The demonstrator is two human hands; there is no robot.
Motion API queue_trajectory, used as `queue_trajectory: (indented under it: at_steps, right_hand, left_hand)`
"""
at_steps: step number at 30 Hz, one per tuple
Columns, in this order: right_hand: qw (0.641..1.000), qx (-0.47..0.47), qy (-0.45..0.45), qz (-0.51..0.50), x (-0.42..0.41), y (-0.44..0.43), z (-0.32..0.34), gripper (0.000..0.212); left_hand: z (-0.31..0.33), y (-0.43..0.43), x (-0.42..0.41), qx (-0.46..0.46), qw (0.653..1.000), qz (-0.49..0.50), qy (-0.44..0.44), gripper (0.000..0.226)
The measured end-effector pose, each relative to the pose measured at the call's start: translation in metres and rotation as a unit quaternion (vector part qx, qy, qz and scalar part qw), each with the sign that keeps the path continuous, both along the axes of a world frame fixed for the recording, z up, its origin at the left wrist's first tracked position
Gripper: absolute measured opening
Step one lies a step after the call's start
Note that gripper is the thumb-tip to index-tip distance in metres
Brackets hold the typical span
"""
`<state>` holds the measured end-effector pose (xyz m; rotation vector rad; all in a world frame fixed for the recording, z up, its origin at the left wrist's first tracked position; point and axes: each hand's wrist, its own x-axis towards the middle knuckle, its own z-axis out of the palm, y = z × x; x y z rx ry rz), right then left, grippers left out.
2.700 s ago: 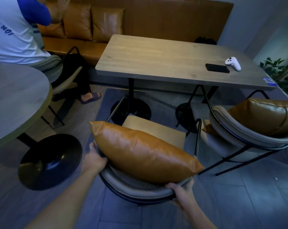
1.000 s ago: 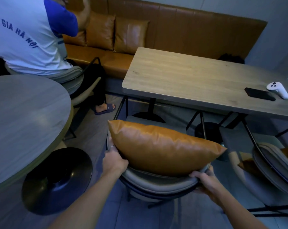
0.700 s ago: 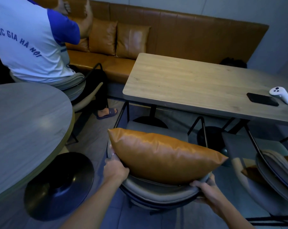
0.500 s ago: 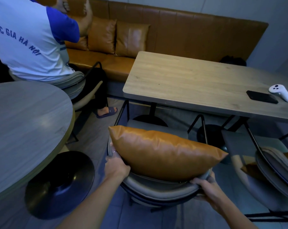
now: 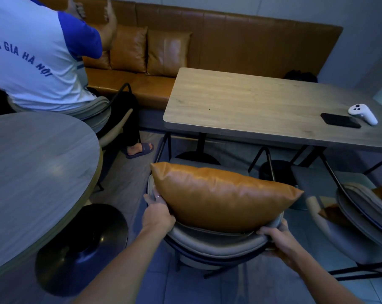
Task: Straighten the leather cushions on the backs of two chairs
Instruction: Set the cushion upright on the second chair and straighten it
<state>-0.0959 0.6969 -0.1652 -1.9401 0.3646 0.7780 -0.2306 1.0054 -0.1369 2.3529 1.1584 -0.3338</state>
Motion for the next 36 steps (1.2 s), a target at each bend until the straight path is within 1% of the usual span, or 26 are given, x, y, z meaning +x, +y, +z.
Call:
queue_trajectory:
  at_steps: [5,8,11,12,16,21,36]
  right_hand:
    - [1.0,-0.004,-0.016,-0.002,-0.006,0.004,0.004,0.063]
    - [1.0,0.004,-0.005,-0.009,-0.008,0.005,0.008,0.067]
    - [1.0,0.009,0.0,-0.012,-0.01,0.007,0.01,0.073]
    - [1.0,0.01,0.0,-0.014,-0.011,0.007,0.011,0.074]
    - [1.0,0.016,-0.002,-0.019,-0.012,0.008,0.013,0.068]
    - [0.999,0.021,0.002,-0.033,-0.01,0.006,0.015,0.072]
    - [0.999,0.02,-0.006,-0.05,-0.008,-0.002,0.014,0.072]
  left_hand:
    - [-0.002,0.003,-0.006,0.009,1.0,-0.015,-0.003,0.085]
    - [-0.002,0.003,-0.006,0.001,1.0,-0.017,-0.007,0.084]
    - [-0.003,0.004,-0.006,0.001,1.0,-0.012,-0.014,0.09]
    - [-0.002,0.004,-0.006,0.0,1.0,-0.012,-0.014,0.09]
    - [-0.002,0.004,-0.007,0.002,1.0,-0.012,-0.011,0.084]
    - [-0.003,0.001,-0.004,0.0,1.0,-0.013,-0.019,0.083]
    - [-0.003,-0.009,-0.004,0.004,0.999,-0.004,-0.042,0.083]
